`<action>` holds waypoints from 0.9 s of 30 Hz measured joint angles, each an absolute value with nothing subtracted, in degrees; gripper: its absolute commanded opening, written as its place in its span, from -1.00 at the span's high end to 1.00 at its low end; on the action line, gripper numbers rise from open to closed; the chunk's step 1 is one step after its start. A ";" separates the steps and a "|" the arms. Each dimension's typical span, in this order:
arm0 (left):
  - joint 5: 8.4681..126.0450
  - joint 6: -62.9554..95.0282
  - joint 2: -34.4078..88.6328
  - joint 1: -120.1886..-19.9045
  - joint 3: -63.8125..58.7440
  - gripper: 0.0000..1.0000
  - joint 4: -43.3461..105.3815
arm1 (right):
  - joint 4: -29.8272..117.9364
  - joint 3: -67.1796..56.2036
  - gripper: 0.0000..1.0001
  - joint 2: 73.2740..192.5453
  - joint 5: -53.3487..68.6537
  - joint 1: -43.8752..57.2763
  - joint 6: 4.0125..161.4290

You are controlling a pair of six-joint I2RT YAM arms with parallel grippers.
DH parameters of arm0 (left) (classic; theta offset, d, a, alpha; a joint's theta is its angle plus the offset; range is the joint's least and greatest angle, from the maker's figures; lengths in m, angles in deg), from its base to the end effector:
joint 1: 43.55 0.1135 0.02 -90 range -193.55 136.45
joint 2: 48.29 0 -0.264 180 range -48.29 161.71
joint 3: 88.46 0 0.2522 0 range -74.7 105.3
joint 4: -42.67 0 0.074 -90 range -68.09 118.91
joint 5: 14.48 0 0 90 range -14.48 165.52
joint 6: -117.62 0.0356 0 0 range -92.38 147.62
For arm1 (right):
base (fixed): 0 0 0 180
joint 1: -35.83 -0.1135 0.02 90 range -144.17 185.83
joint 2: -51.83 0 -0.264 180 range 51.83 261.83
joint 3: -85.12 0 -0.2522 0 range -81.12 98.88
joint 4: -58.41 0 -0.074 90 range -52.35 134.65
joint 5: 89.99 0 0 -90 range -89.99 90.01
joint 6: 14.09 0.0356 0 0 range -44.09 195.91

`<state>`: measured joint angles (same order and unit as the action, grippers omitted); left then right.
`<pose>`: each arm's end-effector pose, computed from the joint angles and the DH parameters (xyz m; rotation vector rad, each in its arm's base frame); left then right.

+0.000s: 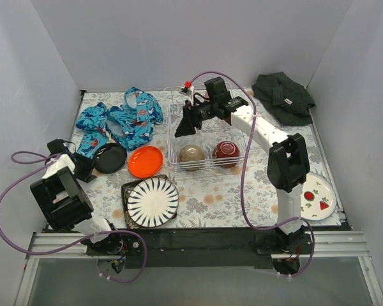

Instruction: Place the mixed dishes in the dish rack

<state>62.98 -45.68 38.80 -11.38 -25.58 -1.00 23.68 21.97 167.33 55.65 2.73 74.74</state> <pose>0.2391 0.1412 0.1730 -2.2053 1.7539 -0.4832 0.3730 0.2782 0.3060 -1.1761 1.8109 1.3615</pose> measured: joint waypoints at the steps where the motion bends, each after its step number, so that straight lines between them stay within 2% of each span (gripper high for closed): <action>1: 62.79 -45.72 39.45 -11.38 -25.58 0.24 -0.78 | 23.70 21.97 -0.09 167.33 55.65 2.73 74.87; 7: 61.17 -46.18 42.69 -11.36 -25.27 0.57 0.51 | 23.74 22.01 -0.09 167.40 55.23 2.75 75.09; 13: 59.35 -46.88 44.52 -11.36 -24.57 0.77 1.98 | 23.77 22.01 -0.09 167.40 54.51 2.75 75.06; 17: 57.76 -47.36 45.16 -11.34 -24.40 1.00 3.26 | 23.77 22.01 -0.09 167.40 54.05 2.75 75.04; 27: 53.26 -42.18 40.94 -11.34 -21.27 1.00 0.12 | 23.53 22.53 -0.11 167.40 53.68 2.77 74.17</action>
<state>53.26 -42.18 40.94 -11.34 -21.27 0.12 23.53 22.53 167.40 53.68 2.77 74.17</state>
